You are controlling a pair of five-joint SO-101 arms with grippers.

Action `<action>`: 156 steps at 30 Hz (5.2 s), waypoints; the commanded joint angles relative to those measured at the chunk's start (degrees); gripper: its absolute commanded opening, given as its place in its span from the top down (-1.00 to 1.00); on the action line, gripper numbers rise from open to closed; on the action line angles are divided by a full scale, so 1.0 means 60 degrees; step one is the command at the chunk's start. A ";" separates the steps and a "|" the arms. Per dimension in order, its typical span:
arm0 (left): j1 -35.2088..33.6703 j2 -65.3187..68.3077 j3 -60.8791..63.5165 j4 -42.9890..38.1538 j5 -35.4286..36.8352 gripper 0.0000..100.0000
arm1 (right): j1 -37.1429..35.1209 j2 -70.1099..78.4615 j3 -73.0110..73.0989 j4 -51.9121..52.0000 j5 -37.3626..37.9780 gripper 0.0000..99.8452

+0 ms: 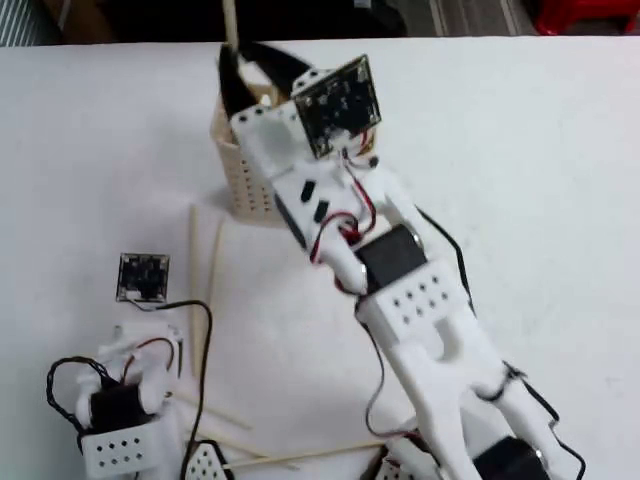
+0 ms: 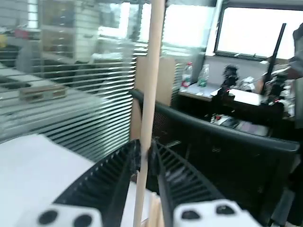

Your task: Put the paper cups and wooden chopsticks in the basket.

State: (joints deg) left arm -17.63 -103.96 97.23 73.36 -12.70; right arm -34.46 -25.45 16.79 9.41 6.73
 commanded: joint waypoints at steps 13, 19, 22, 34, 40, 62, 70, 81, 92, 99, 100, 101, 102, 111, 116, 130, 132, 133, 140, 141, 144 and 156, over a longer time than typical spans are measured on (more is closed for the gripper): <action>0.0139 -0.0110 -0.0044 0.0059 -0.0029 0.95 | 0.0637 0.0916 -0.0015 -0.0799 0.0044 0.96; 0.0139 -0.0110 -0.0044 0.0059 -0.0029 0.95 | 0.0593 0.0828 -0.0059 -0.0462 0.0088 0.96; 0.0139 -0.0110 -0.0044 0.0059 -0.0029 0.95 | 0.0564 0.0828 -0.0088 -0.0022 0.0088 0.92; 0.0139 -0.0110 -0.0044 0.0059 -0.0029 0.95 | -0.0330 -0.0623 -0.0015 0.2938 0.0029 0.70; 0.0139 -0.0110 -0.0044 0.0059 -0.0029 0.95 | -0.1282 -0.1897 0.0000 0.5399 0.0015 0.89; 0.0139 -0.0110 -0.0044 0.0059 -0.0029 0.95 | -0.1751 -0.2132 -0.0015 1.3883 0.0044 0.95; 0.0139 -0.0110 -0.0044 0.0059 -0.0029 0.95 | -0.1766 -0.2161 0.0088 1.4791 0.0015 0.95; 0.0139 -0.0110 -0.0044 0.0059 -0.0029 0.95 | -0.2864 -0.5575 0.3297 1.4000 0.0059 0.94; 0.0139 -0.0110 -0.0044 0.0059 -0.0029 0.95 | -0.5341 -0.7348 0.6183 1.2403 0.0103 0.95; 0.0139 -0.0110 -0.0044 0.0059 -0.0029 0.95 | -0.5443 -0.7392 0.7077 1.1480 0.0117 0.95; 0.0139 -0.0110 -0.0044 0.0059 -0.0029 0.95 | -0.5443 -0.7392 0.7121 1.1289 0.0117 0.95; 0.0139 -0.0110 -0.0044 0.0059 -0.0029 0.95 | -0.5443 -0.7392 0.7165 1.1099 0.0117 0.95; 0.0139 -0.0110 -0.0044 0.0059 -0.0029 0.95 | -0.5443 -0.7392 0.7223 1.0923 0.0117 0.95; 0.0139 -0.0110 -0.0044 0.0059 -0.0029 0.95 | -0.6132 -0.7392 0.8161 0.9648 0.0117 0.95; 0.0139 -0.0110 -0.0044 0.0059 -0.0029 0.95 | -0.6381 -0.7377 0.8293 0.9590 0.0117 0.95; -0.1297 -0.0110 -0.1304 0.0015 -0.0073 0.95 | -0.6366 -0.7377 0.9480 0.7729 0.0103 0.95; -0.2381 -0.0110 -0.1802 -0.0278 -0.0073 0.95 | -0.6366 -0.7377 0.9495 0.7612 0.0103 0.95; -0.2923 -0.0110 -0.1978 -0.0645 -0.0073 0.95 | -0.6366 -0.7377 0.9495 0.7509 0.0103 0.94; -0.5736 -0.0110 -0.1377 -0.3150 0.0000 0.94 | -0.6410 -0.7026 0.9480 0.6571 0.0103 0.94; -0.5912 -0.0110 -0.1348 -0.3253 0.0000 0.94 | -0.6410 -0.6747 0.9480 0.6381 0.0103 0.94; -0.6103 -0.0110 -0.1363 -0.3092 0.0000 0.93 | -0.6410 -0.5531 0.9451 0.5531 0.0103 0.94; -0.5341 -0.0110 -0.1363 -0.1993 0.0205 0.45 | -0.7392 -0.0799 0.7238 0.5443 0.0000 0.94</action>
State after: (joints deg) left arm -50.95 -103.96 89.93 61.05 -12.18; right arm -77.36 -33.36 64.09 41.41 6.90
